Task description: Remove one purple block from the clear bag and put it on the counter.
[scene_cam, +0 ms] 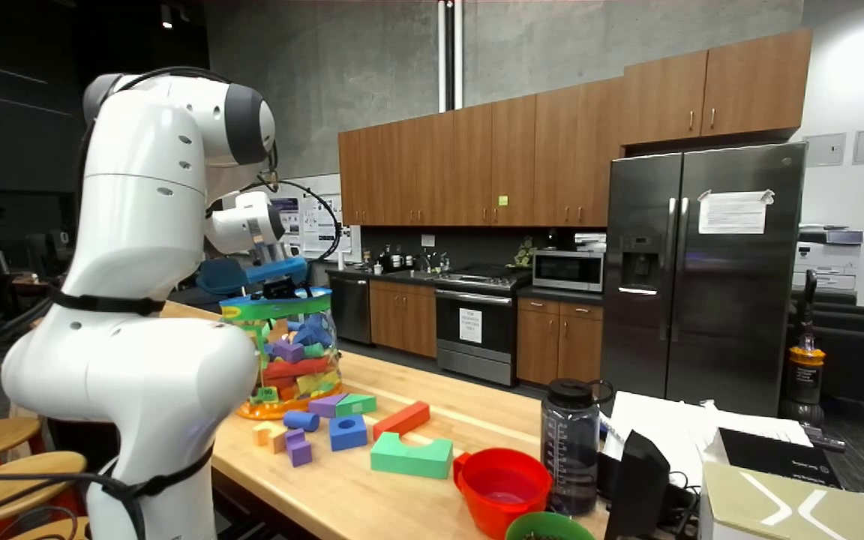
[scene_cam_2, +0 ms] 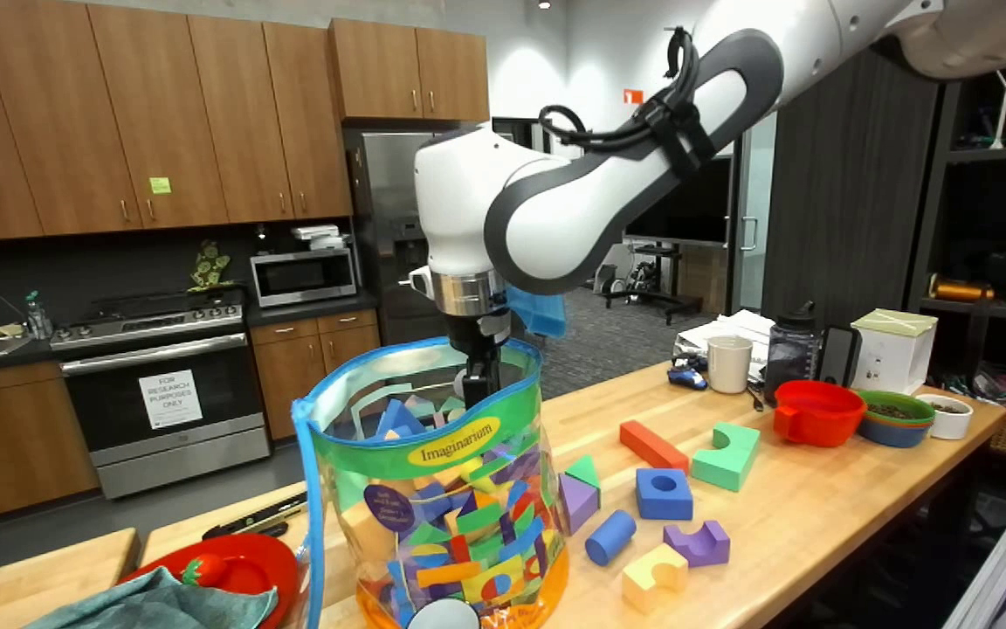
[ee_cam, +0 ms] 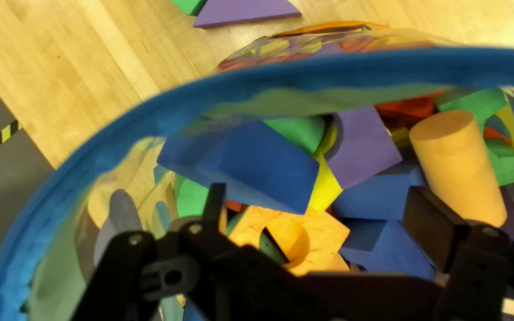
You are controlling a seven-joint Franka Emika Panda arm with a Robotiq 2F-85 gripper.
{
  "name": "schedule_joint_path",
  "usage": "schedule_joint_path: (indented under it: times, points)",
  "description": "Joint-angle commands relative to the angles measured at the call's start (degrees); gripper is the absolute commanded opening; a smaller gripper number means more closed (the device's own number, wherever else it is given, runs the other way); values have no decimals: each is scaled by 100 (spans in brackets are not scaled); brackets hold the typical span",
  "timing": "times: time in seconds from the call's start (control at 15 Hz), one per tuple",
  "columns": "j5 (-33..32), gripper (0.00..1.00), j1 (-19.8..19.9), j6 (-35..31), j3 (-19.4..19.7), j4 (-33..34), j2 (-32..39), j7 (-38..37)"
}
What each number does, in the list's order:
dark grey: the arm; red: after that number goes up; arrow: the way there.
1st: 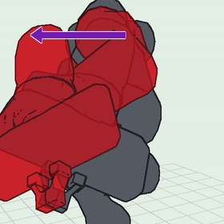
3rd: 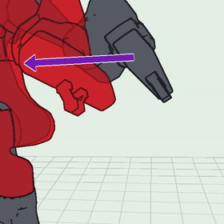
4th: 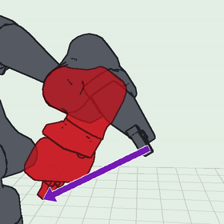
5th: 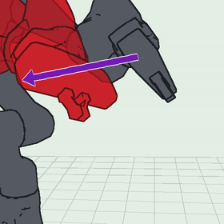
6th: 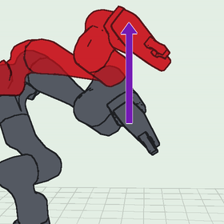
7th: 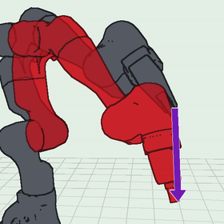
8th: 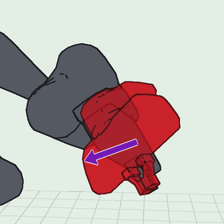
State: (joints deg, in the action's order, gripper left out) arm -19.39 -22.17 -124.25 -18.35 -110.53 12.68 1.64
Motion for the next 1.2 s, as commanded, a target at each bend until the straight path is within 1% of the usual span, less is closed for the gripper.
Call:
schedule_joint_path:
  times: [0.0,0.13,0.33,0.67,0.8,1.13]
  points:
    - [-616,100,-79,-402,122,-308,-28,-338]
    - [-787,100,-72,-519,127,-423,43,-395]
    - [-551,100,-18,-338,50,-394,140,-37]
    - [-413,100,34,-90,38,-199,210,401]
    - [-116,100,74,240,0,20,222,688]
    - [1012,100,153,1045,-101,615,390,1301]
